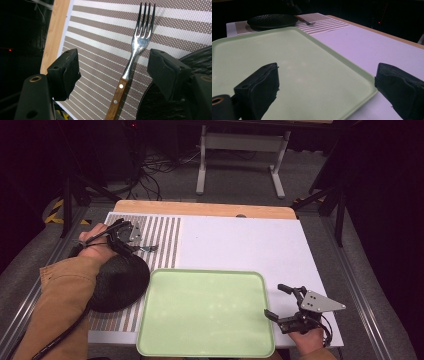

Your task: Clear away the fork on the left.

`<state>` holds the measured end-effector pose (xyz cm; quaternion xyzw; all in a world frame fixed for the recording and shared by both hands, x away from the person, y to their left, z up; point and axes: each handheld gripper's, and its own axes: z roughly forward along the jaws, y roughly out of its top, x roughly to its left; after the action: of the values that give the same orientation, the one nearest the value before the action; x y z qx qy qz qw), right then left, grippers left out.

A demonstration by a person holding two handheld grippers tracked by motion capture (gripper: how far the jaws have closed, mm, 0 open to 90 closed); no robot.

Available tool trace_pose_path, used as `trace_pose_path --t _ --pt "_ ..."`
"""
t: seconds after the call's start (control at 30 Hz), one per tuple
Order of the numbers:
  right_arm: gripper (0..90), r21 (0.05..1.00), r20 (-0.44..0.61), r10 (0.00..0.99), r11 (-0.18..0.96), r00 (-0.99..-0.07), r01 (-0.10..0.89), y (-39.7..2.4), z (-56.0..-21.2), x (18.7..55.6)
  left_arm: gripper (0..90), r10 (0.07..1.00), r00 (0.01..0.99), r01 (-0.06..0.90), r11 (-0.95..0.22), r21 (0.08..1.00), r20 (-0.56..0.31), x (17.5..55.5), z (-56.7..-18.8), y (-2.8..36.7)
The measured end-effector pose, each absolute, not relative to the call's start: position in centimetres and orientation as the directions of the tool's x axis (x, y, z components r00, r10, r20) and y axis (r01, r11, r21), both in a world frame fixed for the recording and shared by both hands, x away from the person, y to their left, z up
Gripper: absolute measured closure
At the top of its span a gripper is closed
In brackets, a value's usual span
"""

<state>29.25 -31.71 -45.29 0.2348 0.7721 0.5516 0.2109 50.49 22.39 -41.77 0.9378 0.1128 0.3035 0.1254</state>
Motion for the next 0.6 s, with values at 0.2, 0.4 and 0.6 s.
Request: trace_pose_path --t 0.2,0.4,0.6 --pt "6.1 0.952 -0.063 0.594 0.276 -0.802 0.130 -31.8 -45.3 29.2 26.8 0.297 0.805 0.166 -0.944 0.287 0.513 51.5 -42.0 22.4" --pt "6.1 0.952 -0.061 0.591 0.276 -0.804 0.131 -31.8 -45.4 29.3 27.5 0.297 0.809 0.190 -0.949 0.252 0.508 52.2 -42.5 22.7" --pt "6.1 0.952 -0.057 0.591 0.275 -0.805 0.135 -31.8 -45.5 29.3 28.6 0.277 0.813 0.191 -0.958 0.215 0.513 52.6 -42.9 23.1"
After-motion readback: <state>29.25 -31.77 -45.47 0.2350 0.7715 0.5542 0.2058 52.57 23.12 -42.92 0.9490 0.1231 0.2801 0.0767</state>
